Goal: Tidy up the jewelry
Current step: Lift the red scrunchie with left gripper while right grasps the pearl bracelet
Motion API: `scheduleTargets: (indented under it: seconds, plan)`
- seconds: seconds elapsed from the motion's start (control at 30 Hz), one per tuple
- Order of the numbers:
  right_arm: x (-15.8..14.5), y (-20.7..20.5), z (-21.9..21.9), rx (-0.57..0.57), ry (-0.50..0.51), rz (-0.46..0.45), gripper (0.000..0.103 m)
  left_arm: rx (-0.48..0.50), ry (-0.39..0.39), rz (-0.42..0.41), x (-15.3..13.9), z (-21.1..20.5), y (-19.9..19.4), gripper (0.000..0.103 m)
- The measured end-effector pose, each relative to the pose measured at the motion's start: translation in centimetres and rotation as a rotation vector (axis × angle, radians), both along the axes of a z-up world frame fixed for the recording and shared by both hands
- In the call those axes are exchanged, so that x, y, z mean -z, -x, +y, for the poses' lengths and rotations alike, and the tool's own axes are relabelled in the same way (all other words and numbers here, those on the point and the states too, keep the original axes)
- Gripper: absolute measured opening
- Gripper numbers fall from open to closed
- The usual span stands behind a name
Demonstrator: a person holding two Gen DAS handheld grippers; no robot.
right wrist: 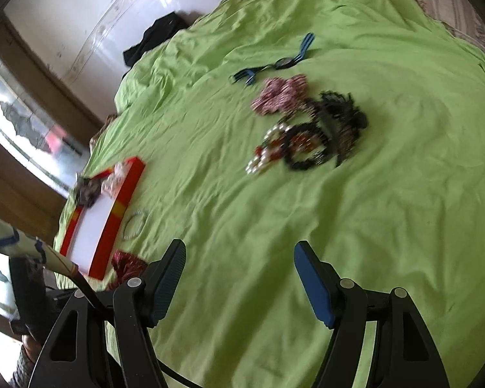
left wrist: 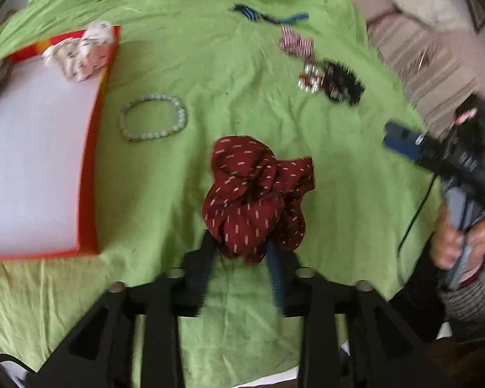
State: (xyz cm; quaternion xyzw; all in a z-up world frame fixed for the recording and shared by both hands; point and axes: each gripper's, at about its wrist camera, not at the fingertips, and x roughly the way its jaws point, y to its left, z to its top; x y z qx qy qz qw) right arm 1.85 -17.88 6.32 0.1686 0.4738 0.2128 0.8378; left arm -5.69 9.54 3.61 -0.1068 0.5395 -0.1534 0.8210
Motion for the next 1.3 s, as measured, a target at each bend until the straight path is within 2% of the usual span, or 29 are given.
scheduleTargets:
  seconds: [0.03, 0.13, 0.23, 0.33, 0.37, 0.4, 0.43, 0.47, 0.67, 0.8, 0.87, 0.93, 1.0, 1.17, 1.3]
  plan:
    - [0.0, 0.0, 0.6, -0.016, -0.009, 0.007, 0.075, -0.017, 0.024, -0.013, -0.1, 0.5, 0.3, 0.045]
    - [0.1, -0.7, 3.4, -0.101, -0.049, 0.039, 0.075, -0.041, 0.075, -0.028, -0.2, 1.0, 0.2, 0.050]
    - [-0.3, -2.2, 7.0, -0.185, -0.070, 0.050, 0.075, -0.043, 0.143, -0.057, -0.1, 0.6, -0.5, 0.063]
    - [-0.5, -3.5, 9.8, -0.245, -0.094, 0.071, 0.075, -0.029, 0.197, -0.053, 0.5, -1.1, -1.6, 0.064]
    - [-0.5, -4.1, 10.8, -0.267, -0.102, 0.080, 0.075, -0.026, 0.200, -0.047, 0.7, -1.6, -1.8, 0.062]
    - [-0.5, -4.7, 11.8, -0.290, -0.107, 0.091, 0.075, -0.024, 0.188, -0.030, 1.2, -2.0, -2.0, 0.054]
    - [-0.4, -5.2, 12.9, -0.315, -0.107, 0.102, 0.075, -0.021, 0.173, -0.019, 1.4, -2.2, -2.0, 0.024]
    - [-0.2, -5.6, 13.6, -0.331, -0.103, 0.109, 0.074, -0.021, 0.140, -0.004, 1.6, -2.2, -1.8, 0.016]
    - [1.5, -7.2, 19.9, -0.415, -0.009, 0.112, 0.062, -0.093, 0.146, -0.061, -2.0, 2.3, 1.8, 0.015]
    - [3.7, -7.3, 24.0, -0.431, 0.153, 0.091, 0.046, -0.185, 0.152, -0.095, -4.0, 6.3, 4.1, 0.016]
    - [4.4, -7.0, 24.7, -0.405, 0.222, 0.068, 0.022, -0.240, 0.151, -0.123, -5.0, 8.3, 5.0, 0.015]
    - [4.1, -7.0, 24.3, -0.379, 0.222, 0.068, 0.006, -0.277, 0.148, -0.146, -5.5, 9.8, 5.5, 0.015]
    - [3.1, -6.8, 23.5, -0.351, 0.188, 0.073, 0.006, -0.327, 0.142, -0.166, -6.0, 11.7, 5.8, 0.016]
    - [-1.4, -5.5, 22.6, -0.343, 0.173, -0.014, 0.006, -0.441, 0.124, -0.187, -6.8, 17.0, 6.0, 0.016]
    - [-4.7, -4.1, 24.0, -0.376, 0.138, -0.059, 0.006, -0.530, 0.056, -0.163, -6.7, 21.1, 5.1, 0.016]
